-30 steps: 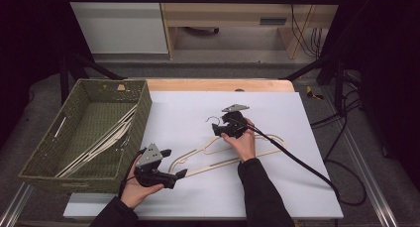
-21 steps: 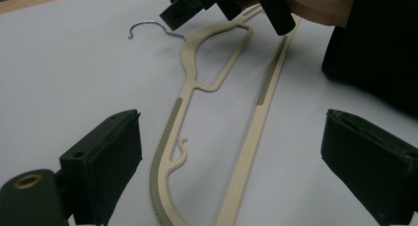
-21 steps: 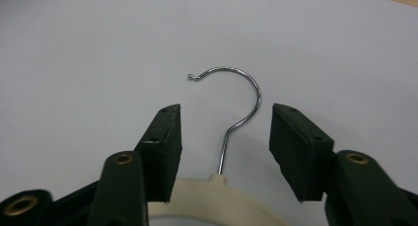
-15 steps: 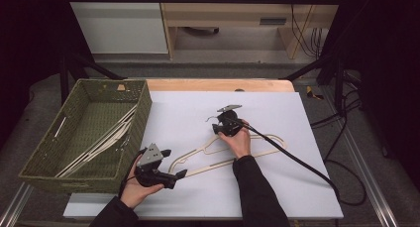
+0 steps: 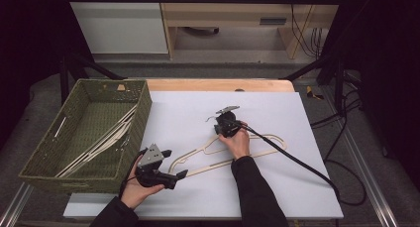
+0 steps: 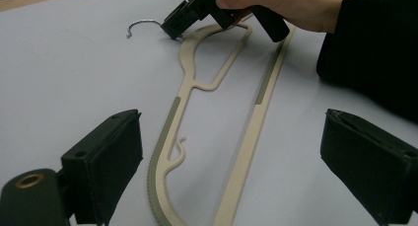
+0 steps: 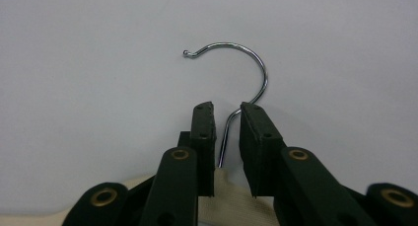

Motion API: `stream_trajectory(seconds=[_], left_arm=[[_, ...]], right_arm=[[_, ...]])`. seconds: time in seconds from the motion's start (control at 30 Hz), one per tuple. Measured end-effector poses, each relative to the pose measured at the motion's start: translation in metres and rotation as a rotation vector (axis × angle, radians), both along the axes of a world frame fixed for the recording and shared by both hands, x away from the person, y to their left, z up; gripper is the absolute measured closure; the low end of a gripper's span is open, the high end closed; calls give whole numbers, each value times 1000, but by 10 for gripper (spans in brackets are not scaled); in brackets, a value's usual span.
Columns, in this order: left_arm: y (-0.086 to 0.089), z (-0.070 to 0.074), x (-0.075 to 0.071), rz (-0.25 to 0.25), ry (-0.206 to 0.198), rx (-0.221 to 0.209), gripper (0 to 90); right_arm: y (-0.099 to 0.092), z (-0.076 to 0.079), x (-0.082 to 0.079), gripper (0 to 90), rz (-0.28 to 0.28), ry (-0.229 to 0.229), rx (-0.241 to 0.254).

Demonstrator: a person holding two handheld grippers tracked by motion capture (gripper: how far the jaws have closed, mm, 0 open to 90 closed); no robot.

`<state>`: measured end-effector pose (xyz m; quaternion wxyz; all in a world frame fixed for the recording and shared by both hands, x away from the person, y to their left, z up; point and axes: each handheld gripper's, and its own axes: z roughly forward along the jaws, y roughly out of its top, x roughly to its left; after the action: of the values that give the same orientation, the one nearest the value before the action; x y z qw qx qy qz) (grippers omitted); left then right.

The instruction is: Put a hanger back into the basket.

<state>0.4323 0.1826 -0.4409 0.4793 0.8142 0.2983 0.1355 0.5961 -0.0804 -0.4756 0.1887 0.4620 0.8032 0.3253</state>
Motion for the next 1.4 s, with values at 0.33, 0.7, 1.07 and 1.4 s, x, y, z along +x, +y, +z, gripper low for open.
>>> stream_trajectory(seconds=[0.33,0.7,1.07,1.4], left_arm=[[-2,-1,1,3,5,5,93],[-5,-1,5,5,10,9,97],[-31,4,34,6,36,61,115],[-59,6,70,-6,66,82,149]], right_arm=[[4,2,0,888,-56,25,-4],[4,5,-1,894,-80,35,19],[-1,13,-10,894,-55,-20,47],[-3,26,-20,893,-41,-70,60]])
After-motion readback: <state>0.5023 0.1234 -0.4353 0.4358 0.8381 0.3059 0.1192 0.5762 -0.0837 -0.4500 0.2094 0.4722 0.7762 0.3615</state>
